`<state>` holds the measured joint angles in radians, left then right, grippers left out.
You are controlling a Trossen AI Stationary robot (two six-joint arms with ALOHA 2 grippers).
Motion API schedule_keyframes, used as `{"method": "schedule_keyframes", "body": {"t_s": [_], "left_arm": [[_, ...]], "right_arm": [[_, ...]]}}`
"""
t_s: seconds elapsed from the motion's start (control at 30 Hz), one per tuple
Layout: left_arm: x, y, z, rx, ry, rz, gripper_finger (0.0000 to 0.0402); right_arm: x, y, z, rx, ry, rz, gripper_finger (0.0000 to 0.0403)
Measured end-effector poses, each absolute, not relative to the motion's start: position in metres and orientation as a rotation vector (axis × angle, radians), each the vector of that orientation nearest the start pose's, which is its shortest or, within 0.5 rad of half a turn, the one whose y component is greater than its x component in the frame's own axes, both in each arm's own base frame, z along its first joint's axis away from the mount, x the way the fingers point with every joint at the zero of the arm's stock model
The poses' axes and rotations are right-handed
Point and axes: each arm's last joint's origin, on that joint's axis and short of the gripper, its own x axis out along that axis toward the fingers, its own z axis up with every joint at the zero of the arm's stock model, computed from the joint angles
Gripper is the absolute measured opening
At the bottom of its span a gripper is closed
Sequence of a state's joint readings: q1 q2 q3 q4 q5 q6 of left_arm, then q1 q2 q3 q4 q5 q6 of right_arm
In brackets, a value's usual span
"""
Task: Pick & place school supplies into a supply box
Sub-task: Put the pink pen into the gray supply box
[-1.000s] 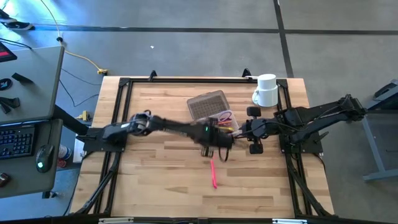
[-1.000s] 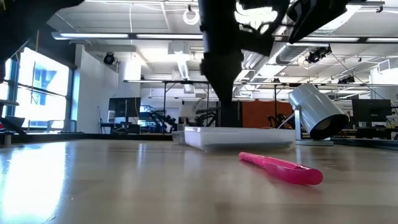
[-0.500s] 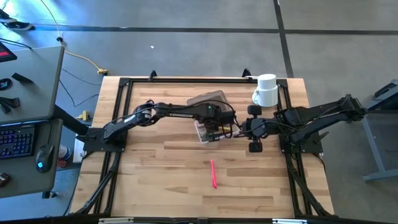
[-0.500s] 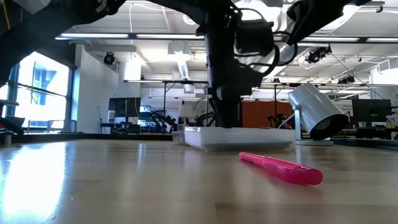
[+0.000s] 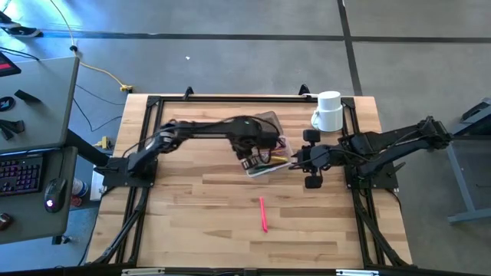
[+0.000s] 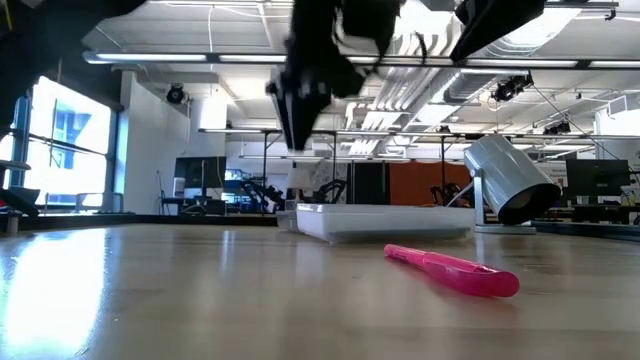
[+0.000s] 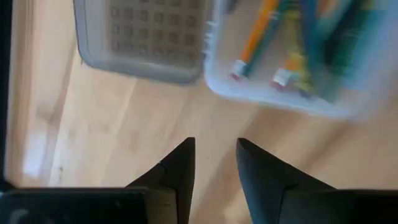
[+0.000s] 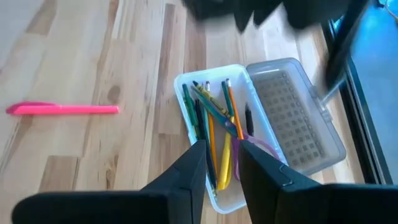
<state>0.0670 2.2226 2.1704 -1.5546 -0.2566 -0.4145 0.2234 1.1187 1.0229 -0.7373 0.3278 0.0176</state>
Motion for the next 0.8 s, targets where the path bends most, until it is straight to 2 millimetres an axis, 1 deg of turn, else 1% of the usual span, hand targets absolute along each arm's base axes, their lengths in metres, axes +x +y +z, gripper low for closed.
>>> {"method": "schedule_keyframes", "body": {"t_s": [0.1, 0.17, 0.23, 0.33, 0.43, 0.53, 0.6, 0.67, 0.73, 0.8], "left_arm": [[0.408, 0.024, 0.303, -0.191, 1.424, 0.548, 0.0152], [0.397, 0.016, 0.320, -0.181, 1.385, 0.567, 0.0152], [0.386, 0.008, 0.340, -0.174, 1.307, 0.573, 0.0150], [0.365, -0.008, 0.369, -0.151, 1.201, 0.611, 0.0150], [0.349, -0.032, 0.388, -0.088, 1.107, 0.623, 0.0152], [0.333, -0.059, 0.398, 0.036, 1.013, 0.649, 0.0151], [0.321, -0.073, 0.401, 0.096, 0.953, 0.680, 0.0150], [0.309, -0.085, 0.395, 0.132, 0.937, 0.692, 0.0150], [0.297, -0.094, 0.385, 0.149, 0.949, 0.692, 0.0150], [0.282, -0.097, 0.372, 0.151, 0.952, 0.717, 0.0150]], "right_arm": [[0.216, 0.040, 0.307, -0.206, 0.793, -0.101, 0.0079], [0.216, 0.040, 0.307, -0.205, 0.793, -0.099, 0.0079], [0.216, 0.040, 0.308, -0.194, 0.785, -0.099, 0.0079], [0.219, 0.041, 0.311, -0.125, 0.745, -0.110, 0.0079], [0.221, 0.043, 0.313, -0.013, 0.712, -0.094, 0.0079], [0.224, 0.045, 0.310, 0.088, 0.681, -0.072, 0.0079], [0.225, 0.048, 0.301, 0.109, 0.665, -0.063, 0.0079], [0.228, 0.051, 0.290, 0.112, 0.639, -0.042, 0.0079], [0.230, 0.053, 0.279, 0.124, 0.603, -0.017, 0.0079], [0.231, 0.054, 0.268, 0.136, 0.566, -0.002, 0.0079]]}}
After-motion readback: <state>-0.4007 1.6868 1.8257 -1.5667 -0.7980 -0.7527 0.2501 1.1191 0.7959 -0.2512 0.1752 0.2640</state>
